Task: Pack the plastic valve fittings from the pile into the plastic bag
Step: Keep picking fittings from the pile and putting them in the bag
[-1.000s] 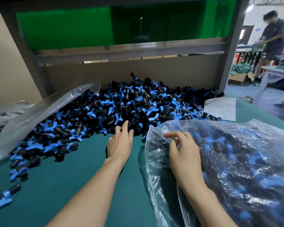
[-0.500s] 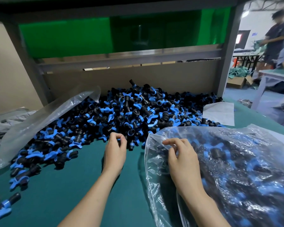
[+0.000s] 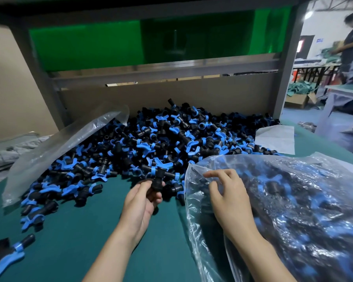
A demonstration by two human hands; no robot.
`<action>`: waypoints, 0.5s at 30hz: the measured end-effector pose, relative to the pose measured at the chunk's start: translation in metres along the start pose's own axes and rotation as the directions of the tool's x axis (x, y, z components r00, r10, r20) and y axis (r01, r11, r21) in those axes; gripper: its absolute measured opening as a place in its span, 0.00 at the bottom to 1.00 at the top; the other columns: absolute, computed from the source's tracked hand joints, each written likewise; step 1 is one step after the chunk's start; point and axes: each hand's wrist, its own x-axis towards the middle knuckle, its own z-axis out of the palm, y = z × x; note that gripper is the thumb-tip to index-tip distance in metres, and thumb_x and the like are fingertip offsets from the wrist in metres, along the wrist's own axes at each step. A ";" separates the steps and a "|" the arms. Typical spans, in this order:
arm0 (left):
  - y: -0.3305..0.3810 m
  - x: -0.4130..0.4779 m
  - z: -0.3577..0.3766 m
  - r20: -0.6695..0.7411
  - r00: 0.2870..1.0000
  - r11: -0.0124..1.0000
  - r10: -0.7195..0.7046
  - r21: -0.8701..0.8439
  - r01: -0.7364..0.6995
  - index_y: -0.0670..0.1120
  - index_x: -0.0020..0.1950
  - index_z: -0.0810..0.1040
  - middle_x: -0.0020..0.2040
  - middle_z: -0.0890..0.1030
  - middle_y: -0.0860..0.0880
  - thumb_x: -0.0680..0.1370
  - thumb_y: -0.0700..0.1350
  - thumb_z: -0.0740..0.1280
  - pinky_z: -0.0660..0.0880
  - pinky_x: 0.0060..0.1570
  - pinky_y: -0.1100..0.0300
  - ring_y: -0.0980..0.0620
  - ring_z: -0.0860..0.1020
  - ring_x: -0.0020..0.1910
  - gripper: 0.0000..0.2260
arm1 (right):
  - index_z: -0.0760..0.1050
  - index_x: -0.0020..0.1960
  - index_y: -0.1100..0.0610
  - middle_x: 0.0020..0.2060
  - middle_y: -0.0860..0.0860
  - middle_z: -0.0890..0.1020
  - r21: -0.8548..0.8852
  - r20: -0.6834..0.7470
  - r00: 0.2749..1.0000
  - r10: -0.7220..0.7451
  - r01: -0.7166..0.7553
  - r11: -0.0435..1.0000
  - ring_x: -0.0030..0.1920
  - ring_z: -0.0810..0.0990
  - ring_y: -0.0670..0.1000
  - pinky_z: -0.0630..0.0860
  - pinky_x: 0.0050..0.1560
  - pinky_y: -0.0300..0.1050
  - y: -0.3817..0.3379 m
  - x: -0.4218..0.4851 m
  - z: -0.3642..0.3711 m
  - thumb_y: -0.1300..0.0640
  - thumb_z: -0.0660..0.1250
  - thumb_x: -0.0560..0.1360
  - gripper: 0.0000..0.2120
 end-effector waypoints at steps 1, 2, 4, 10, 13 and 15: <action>0.000 0.000 0.001 0.010 1.000 1.000 -0.011 -0.021 0.012 0.38 0.50 0.76 0.45 0.84 0.40 0.82 0.38 0.59 0.74 0.30 0.63 0.53 0.75 0.31 0.08 | 0.78 0.52 0.45 0.52 0.43 0.72 -0.001 0.003 1.000 -0.014 0.014 1.000 0.54 0.73 0.46 0.67 0.45 0.30 0.000 0.000 0.001 0.57 0.59 0.78 0.12; 0.000 -0.001 0.001 0.019 1.000 0.999 -0.019 -0.034 0.020 0.37 0.51 0.76 0.45 0.83 0.39 0.82 0.38 0.59 0.75 0.29 0.63 0.52 0.76 0.31 0.07 | 0.79 0.53 0.45 0.53 0.43 0.71 -0.005 0.004 1.000 -0.029 0.029 1.000 0.55 0.72 0.47 0.69 0.47 0.33 0.000 0.000 0.001 0.56 0.60 0.78 0.11; 0.000 -0.002 0.002 0.052 0.998 0.999 -0.025 -0.037 0.027 0.37 0.53 0.76 0.46 0.83 0.38 0.82 0.37 0.59 0.76 0.30 0.62 0.51 0.77 0.31 0.07 | 0.79 0.55 0.44 0.55 0.44 0.71 -0.020 0.010 0.998 -0.059 0.060 0.998 0.57 0.72 0.49 0.73 0.52 0.44 -0.001 -0.001 0.002 0.53 0.62 0.78 0.10; 0.002 -0.014 0.006 0.197 0.979 0.998 -0.053 0.051 0.044 0.38 0.53 0.75 0.46 0.84 0.38 0.81 0.36 0.59 0.78 0.32 0.60 0.50 0.80 0.33 0.06 | 0.79 0.57 0.41 0.59 0.43 0.70 -0.016 0.033 0.992 -0.121 0.122 0.992 0.60 0.71 0.48 0.71 0.62 0.54 -0.006 -0.004 0.002 0.41 0.61 0.77 0.13; 0.002 -0.020 0.008 0.254 0.963 0.991 -0.085 0.118 0.056 0.37 0.58 0.75 0.47 0.84 0.38 0.81 0.36 0.60 0.79 0.34 0.60 0.49 0.80 0.34 0.08 | 0.79 0.57 0.41 0.60 0.42 0.70 -0.018 0.043 0.989 -0.145 0.145 0.989 0.61 0.70 0.47 0.70 0.63 0.55 -0.006 -0.004 0.002 0.39 0.61 0.77 0.13; 0.002 -0.022 0.009 0.276 0.957 0.988 -0.089 0.143 0.051 0.37 0.61 0.74 0.47 0.84 0.38 0.82 0.36 0.60 0.79 0.34 0.60 0.49 0.80 0.34 0.09 | 0.79 0.56 0.41 0.60 0.42 0.70 -0.019 0.052 0.987 -0.150 0.151 0.988 0.61 0.70 0.47 0.70 0.63 0.55 -0.005 -0.004 0.002 0.40 0.62 0.77 0.12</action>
